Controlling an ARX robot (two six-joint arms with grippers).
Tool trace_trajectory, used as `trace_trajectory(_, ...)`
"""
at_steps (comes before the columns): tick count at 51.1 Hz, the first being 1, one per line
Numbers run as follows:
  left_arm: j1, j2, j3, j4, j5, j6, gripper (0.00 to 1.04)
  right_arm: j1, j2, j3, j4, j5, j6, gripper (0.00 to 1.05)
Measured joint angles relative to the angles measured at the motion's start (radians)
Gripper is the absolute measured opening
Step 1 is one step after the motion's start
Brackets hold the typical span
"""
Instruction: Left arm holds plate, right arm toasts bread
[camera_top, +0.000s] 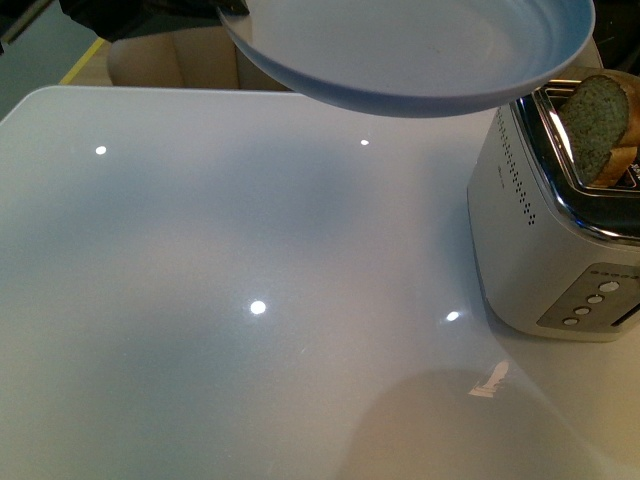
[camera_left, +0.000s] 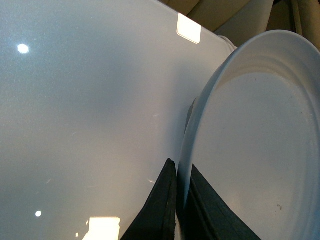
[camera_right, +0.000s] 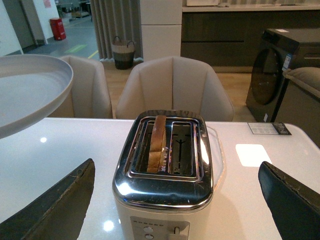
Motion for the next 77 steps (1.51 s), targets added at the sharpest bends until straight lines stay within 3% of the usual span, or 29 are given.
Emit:
trace_trajectory(15,0.206,0.068,0.031,0.038,0.091,0.119,0.03,0.0,0.0,0.0,0.0,0.0,0.0,0.96)
trace_trajectory(28,0.457,0.327,0.069,0.163,0.096,0.31,0.03,0.0,0.0,0.0,0.0,0.0,0.0,0.96)
trace_trajectory(35,0.544,0.489,0.087,0.226,0.113,0.367,0.03,0.0,0.0,0.0,0.0,0.0,0.0,0.96)
trace_trajectory(59,0.592,0.696,-0.09,0.518,0.179,0.31,0.03,0.0,0.0,0.0,0.0,0.0,0.0,0.96)
trace_trajectory(77,0.621,0.764,-0.096,0.597,0.188,0.272,0.03,0.0,0.0,0.0,0.0,0.0,0.0,0.96)
